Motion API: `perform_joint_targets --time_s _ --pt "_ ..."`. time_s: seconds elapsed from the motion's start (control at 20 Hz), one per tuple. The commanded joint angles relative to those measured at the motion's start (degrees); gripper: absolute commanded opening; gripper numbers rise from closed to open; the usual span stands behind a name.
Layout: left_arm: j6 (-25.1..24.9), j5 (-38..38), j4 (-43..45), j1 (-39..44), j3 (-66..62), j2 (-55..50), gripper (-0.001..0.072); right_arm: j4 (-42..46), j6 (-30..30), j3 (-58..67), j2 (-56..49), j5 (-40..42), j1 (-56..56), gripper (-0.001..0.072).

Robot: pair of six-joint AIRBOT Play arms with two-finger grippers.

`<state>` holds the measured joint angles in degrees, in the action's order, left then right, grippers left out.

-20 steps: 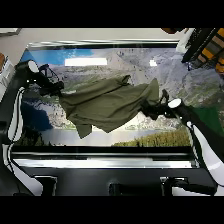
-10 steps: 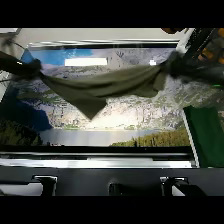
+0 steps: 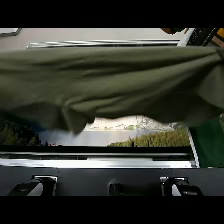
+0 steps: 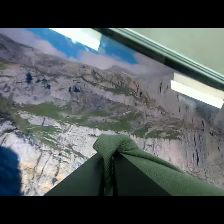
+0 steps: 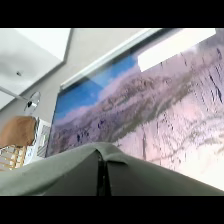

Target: Fold the clothes and pants, and hang the long-sleeved shirts on hangers.

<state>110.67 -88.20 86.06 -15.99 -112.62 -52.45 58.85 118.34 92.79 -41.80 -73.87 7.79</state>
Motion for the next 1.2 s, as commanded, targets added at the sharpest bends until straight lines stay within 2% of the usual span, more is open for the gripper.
perform_joint_targets --time_s 0.0,0.15,0.3,0.45,0.6,0.75,0.9,0.95,1.0,1.05,1.1,1.15 --pt "-1.07 -1.77 2.47 0.11 2.1 1.01 0.0017 0.72 4.28 0.07 -5.01 -5.75 0.17 0.0028" --pt "-3.78 1.55 2.21 0.13 8.79 -6.16 0.0017 0.52 2.73 0.02 -16.94 -5.68 0.15 0.0029" --pt "-3.78 10.21 0.0 0.13 16.09 -17.84 0.0018 0.28 -0.76 0.02 -31.43 -3.82 -1.18 0.0029" --pt "-3.76 17.0 -3.37 0.15 18.75 -32.17 0.0018 0.33 -3.61 0.04 -47.58 3.37 -5.64 0.0029" --pt "-3.76 20.41 -7.74 0.15 18.75 -45.24 0.0018 -0.94 -3.52 0.04 -60.61 15.43 -7.37 0.0029" --pt "-3.76 21.84 -10.01 0.15 18.75 -53.18 0.0018 -5.92 -3.56 0.04 -67.28 23.65 -7.34 0.003" --pt "-3.78 21.81 -10.19 0.13 18.75 -55.49 0.0019 -6.38 -4.33 0.04 -68.72 24.44 -7.28 0.0049" --pt "-3.76 21.79 -10.19 0.02 18.69 -55.34 0.0026 -6.36 -6.69 0.11 -68.43 23.89 -7.28 0.0126" --pt "-3.76 21.31 -10.1 -0.17 18.43 -54.99 0.008 -6.36 -9.42 0.11 -67.73 22.51 -6.91 0.0236" --pt "-3.78 19.89 -9.99 -0.63 18.01 -54.34 0.0189 -6.49 -12.07 0.11 -66.73 20.35 -6.4 0.0361" --pt "-4.39 17.53 -10.03 -1.36 17.38 -53.51 0.0313 -6.47 -16.22 0.11 -65.16 17.38 -5.31 0.0394" --pt "-7.02 13.51 -10.03 -2.21 16.55 -52.61 0.0434 -6.03 -19.61 0.11 -63.36 14.03 -3.74 0.0398"
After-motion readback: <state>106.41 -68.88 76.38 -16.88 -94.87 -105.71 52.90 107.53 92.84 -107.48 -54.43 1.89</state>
